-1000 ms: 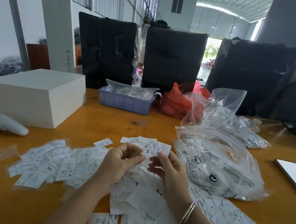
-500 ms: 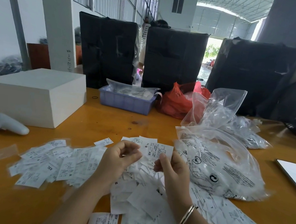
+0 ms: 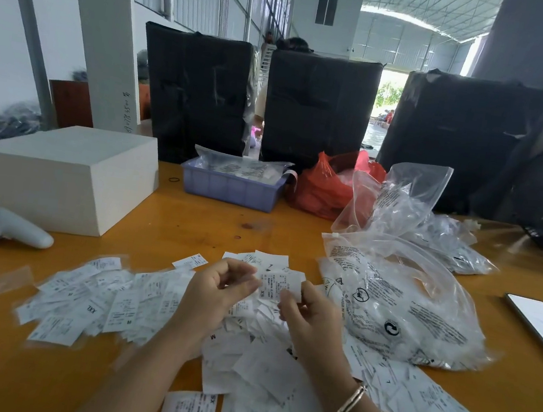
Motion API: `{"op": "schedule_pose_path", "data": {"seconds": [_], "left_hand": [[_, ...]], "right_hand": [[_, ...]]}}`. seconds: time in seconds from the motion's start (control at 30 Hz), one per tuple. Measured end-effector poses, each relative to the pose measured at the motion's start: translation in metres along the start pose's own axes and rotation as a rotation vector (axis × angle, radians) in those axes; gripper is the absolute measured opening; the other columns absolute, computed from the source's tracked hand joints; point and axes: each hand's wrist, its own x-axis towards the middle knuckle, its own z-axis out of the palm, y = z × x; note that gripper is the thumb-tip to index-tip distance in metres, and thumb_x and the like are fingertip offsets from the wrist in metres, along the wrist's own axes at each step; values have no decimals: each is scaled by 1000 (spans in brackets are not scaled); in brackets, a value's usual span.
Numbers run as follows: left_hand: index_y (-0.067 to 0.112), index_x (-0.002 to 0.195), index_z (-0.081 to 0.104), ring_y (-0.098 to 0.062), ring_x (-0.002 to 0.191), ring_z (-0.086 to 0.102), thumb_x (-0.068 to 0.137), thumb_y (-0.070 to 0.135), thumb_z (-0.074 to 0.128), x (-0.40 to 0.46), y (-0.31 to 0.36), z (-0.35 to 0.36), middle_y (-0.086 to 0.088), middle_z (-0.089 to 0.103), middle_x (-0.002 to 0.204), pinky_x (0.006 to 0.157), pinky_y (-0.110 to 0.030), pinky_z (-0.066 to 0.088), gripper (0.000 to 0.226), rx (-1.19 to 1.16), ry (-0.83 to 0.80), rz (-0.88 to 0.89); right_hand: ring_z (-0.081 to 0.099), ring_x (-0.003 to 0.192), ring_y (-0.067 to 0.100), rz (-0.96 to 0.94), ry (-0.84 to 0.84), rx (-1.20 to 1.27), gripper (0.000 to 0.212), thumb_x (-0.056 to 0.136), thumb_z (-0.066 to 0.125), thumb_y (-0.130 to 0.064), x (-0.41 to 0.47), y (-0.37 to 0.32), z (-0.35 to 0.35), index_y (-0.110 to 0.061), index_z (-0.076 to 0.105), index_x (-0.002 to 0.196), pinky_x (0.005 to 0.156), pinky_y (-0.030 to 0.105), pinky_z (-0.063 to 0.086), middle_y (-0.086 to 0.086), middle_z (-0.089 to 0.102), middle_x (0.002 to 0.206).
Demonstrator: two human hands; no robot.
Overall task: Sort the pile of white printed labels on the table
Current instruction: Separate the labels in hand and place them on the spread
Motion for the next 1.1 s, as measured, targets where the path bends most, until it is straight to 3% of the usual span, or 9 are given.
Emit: {"op": "schedule_pose_path", "data": {"seconds": [0.17, 0.27, 0.33, 0.47, 0.73, 0.8, 0.9, 1.0, 1.1], "left_hand": [[34, 81, 74, -3, 82, 69, 70, 33, 76, -1, 2, 0, 11, 74, 85, 66, -11, 51, 11, -20, -68, -23], [36, 79, 74, -6, 81, 69, 78, 23, 75, -2, 2, 0, 9, 74, 83, 67, -14, 52, 13, 52, -140, -11], [35, 78, 75, -5, 79, 69, 80, 22, 75, -3, 2, 1, 10, 73, 82, 66, -14, 53, 13, 82, -140, -19], [27, 85, 72, 0, 81, 68, 80, 23, 74, -3, 2, 3, 17, 73, 83, 62, -10, 51, 7, 55, -43, -51], [27, 86, 71, 3, 78, 66, 83, 27, 72, -3, 4, 4, 18, 72, 81, 59, -9, 49, 3, 94, 0, -86], [28, 85, 71, 4, 77, 65, 83, 30, 70, -2, 4, -1, 20, 70, 79, 56, -10, 48, 2, 114, 69, -103], [31, 87, 69, -5, 76, 65, 83, 36, 69, 3, 4, -12, 13, 70, 81, 59, -17, 50, 6, 171, 209, -127], [34, 86, 62, -9, 72, 62, 83, 41, 69, 8, 2, -25, 14, 66, 84, 54, -25, 51, 10, 375, 309, -156], [35, 83, 58, -11, 66, 63, 86, 36, 68, 10, -2, -34, 16, 64, 82, 57, -33, 55, 10, 618, 297, -155]], "right_hand": [[32, 48, 7, -80, -67, -93, 42, 87, 62, -10, 0, 3, 0, -16, 34, 56, 47, 24, 28, -6, 35, 50], [42, 51, 16, -103, -148, -184, 28, 88, 60, -18, 0, 9, 1, -9, 46, 66, 50, 34, 37, 1, 47, 55], [46, 53, 11, -77, -140, -180, 12, 89, 62, -20, 0, 9, 2, -19, 52, 81, 51, 29, 40, -5, 53, 59], [56, 59, 7, -16, -1, -19, 20, 87, 65, -14, 2, 4, 0, -31, 55, 85, 53, 18, 43, -10, 61, 65], [63, 80, 13, 69, -244, 108, 20, 92, 56, -8, -1, -4, 0, -26, 66, 90, 72, 27, 51, -3, 68, 88], [62, 80, 14, 86, -195, 142, 19, 93, 55, -11, 1, -6, -4, -28, 64, 92, 72, 26, 51, -5, 66, 88], [58, 69, 9, 92, 73, 156, 18, 92, 53, -13, 22, -9, -19, -28, 61, 90, 63, 19, 51, -2, 65, 85], [50, 53, 1, 23, 328, -59, 16, 92, 54, -10, 54, 0, -50, -22, 64, 93, 49, 9, 41, -4, 65, 84], [51, 61, 2, 108, 350, -396, 23, 92, 51, -6, 82, 26, -84, -12, 70, 103, 51, 8, 37, -2, 67, 90]]}}
